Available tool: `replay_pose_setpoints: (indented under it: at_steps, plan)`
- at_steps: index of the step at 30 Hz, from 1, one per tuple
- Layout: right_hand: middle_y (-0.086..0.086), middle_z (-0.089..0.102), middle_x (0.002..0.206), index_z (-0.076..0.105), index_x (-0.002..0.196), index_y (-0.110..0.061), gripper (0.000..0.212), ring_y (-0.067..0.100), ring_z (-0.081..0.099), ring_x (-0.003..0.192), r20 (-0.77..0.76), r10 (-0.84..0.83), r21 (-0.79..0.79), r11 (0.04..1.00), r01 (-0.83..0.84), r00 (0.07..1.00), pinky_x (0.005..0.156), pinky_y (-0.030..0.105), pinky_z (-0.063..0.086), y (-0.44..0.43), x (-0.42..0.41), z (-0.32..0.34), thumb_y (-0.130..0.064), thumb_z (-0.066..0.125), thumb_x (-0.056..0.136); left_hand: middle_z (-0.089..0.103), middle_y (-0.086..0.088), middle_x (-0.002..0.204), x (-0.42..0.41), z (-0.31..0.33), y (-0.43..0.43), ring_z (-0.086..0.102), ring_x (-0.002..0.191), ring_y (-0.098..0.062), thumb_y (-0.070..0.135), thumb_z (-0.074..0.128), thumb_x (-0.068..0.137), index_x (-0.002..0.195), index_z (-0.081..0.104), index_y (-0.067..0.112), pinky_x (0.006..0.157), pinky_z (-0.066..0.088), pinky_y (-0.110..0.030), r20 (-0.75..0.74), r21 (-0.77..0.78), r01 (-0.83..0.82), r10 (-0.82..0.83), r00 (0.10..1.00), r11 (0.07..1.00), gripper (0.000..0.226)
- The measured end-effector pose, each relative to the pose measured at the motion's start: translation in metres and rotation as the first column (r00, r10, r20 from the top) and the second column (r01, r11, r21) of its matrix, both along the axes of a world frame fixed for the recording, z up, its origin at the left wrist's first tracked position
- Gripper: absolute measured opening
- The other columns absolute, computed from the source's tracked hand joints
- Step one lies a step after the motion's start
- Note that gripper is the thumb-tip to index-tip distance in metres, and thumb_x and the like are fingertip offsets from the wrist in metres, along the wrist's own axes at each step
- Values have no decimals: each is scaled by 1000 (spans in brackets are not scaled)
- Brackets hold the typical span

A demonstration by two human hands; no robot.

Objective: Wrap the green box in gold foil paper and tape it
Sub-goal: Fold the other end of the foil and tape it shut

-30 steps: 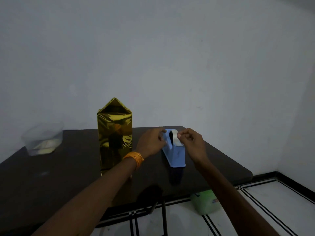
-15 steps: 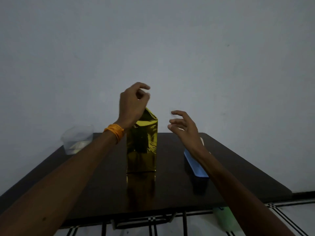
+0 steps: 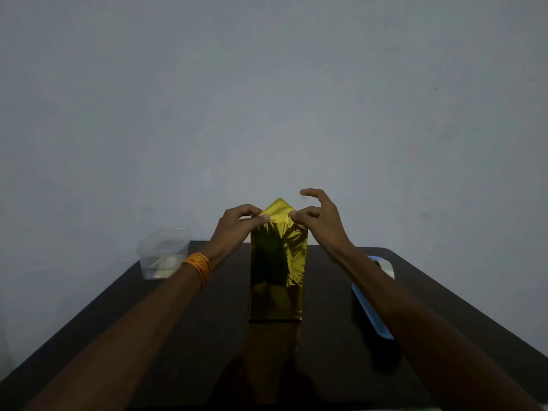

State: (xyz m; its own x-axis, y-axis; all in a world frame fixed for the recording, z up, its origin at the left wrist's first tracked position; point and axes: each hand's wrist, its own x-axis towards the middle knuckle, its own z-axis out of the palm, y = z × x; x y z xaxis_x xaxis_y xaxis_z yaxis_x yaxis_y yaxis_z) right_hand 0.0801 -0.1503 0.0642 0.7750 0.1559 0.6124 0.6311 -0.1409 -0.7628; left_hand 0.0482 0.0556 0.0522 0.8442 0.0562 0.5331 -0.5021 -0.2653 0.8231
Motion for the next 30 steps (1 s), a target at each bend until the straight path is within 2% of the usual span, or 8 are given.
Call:
replay_pose_setpoints:
  at_steps: [7,11,13,17,21,23,26,30]
  plan:
    - [12,74,84,52,128,-16,47,25,73,85,-53,-1,45,999,3,999,79,38,59,6,8,-2,-12,74,87,66,0,95,7,-6,-6,62,92,-18,26,68,90,88,67,9,82,51,-38,-31,-63,-25,23,999,998,17]
    - [9,73,84,54,126,-15,47,18,72,84,-94,-7,94,995,16,996,82,36,57,9,12,-3,-5,73,85,65,4,95,9,-7,-9,60,93,-16,25,69,88,89,67,12,80,49,-37,-43,-107,-30,26,999,994,13]
    - [11,72,92,53,127,-17,51,17,70,86,-120,-4,107,994,17,993,80,34,58,11,14,-2,-1,73,83,62,2,102,9,-5,-11,58,95,-14,19,67,87,101,65,15,75,47,-31,-64,-146,-21,12,998,989,15]
    - [13,63,103,51,131,-23,58,21,65,92,-212,-20,118,992,46,977,73,28,55,15,17,2,3,68,82,56,-7,108,9,0,-13,54,102,-16,4,57,89,123,59,23,73,41,-25,-98,-186,27,-46,994,982,39]
    - [17,60,118,50,128,-28,55,24,64,91,-328,42,181,983,19,944,60,28,51,20,22,0,1,65,84,56,3,102,8,0,-17,51,102,-15,0,47,89,109,66,13,75,42,-29,-90,-179,32,-49,995,983,30]
    - [18,57,124,50,126,-30,53,25,63,92,-328,39,182,983,23,944,59,27,51,20,23,-3,0,64,85,58,0,102,9,-1,-20,53,99,-16,0,43,91,97,68,8,66,46,-22,-68,-195,41,-56,996,980,27]
    - [17,58,123,50,127,-29,52,23,63,90,-312,33,185,982,27,950,60,25,53,18,23,-6,-1,65,86,56,-10,111,13,-7,-22,56,103,-16,0,43,91,87,71,5,63,50,-13,-11,-207,9,-12,1000,978,29]
    - [19,59,118,48,131,-27,53,22,63,85,-366,56,157,988,2,929,60,26,51,15,22,-4,-6,67,87,55,-8,111,17,-11,-24,57,103,-17,0,42,90,89,72,3,64,53,-20,33,-185,-49,56,998,981,30]
